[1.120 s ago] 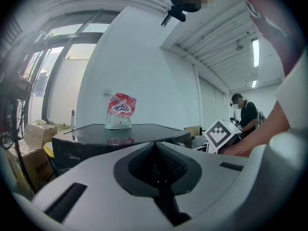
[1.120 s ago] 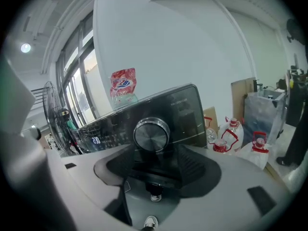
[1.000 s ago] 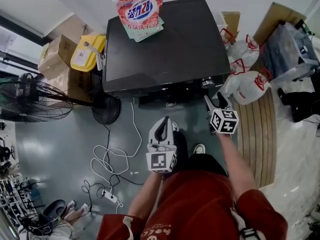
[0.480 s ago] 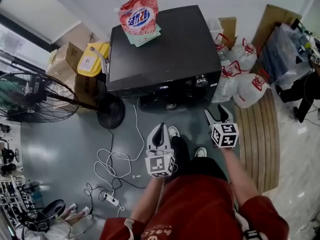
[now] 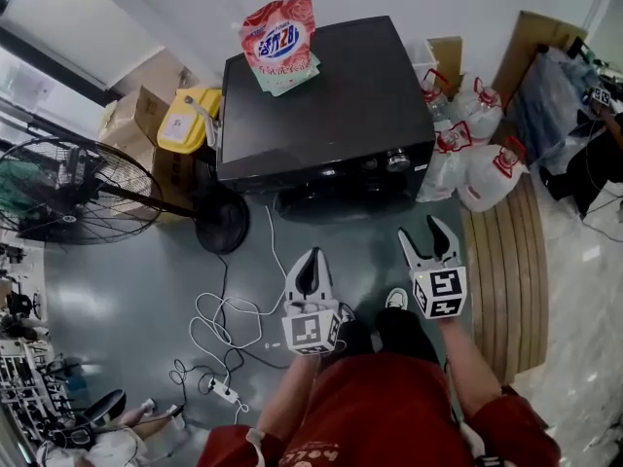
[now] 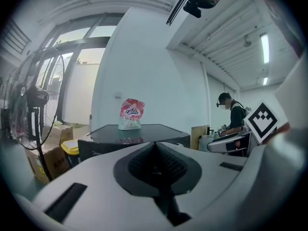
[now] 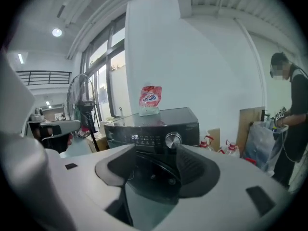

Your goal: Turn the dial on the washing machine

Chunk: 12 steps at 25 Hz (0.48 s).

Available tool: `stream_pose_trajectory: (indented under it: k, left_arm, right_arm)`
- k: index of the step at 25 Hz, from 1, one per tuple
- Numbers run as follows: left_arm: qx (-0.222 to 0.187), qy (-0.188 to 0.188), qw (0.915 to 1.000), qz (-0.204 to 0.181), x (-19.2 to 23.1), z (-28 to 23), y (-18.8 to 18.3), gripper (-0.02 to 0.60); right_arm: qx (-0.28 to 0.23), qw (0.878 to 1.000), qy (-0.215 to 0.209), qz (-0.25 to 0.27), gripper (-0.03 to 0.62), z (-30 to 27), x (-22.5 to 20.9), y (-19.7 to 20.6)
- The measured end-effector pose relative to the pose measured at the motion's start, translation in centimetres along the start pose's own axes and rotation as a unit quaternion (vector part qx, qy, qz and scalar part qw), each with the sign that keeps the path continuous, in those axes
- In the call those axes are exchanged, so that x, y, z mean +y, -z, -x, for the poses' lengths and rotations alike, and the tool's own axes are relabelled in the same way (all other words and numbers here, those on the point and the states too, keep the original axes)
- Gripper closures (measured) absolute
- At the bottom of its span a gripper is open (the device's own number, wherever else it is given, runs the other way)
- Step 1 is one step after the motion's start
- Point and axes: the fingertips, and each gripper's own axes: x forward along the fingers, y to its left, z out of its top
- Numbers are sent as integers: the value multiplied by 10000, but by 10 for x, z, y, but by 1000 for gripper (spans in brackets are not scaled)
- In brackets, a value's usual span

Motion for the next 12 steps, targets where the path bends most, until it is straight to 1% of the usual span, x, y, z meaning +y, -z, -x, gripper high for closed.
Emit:
stream_pose_trajectory:
  k: [4,8,12]
  left_arm:
    - [-150,22,9999,-55,16,9,-12,572]
    - [-321,68,9993,-166,36,22,-26,572]
    - [-479,25,9987,-154,62,34,-48,572]
  right_arm:
    - [-194,9995,22,261,324,11,29,-20]
    - [-364,9991,6,220,332,20,58,-38]
    - [-570,9979,-2,316,338,27,84,-59]
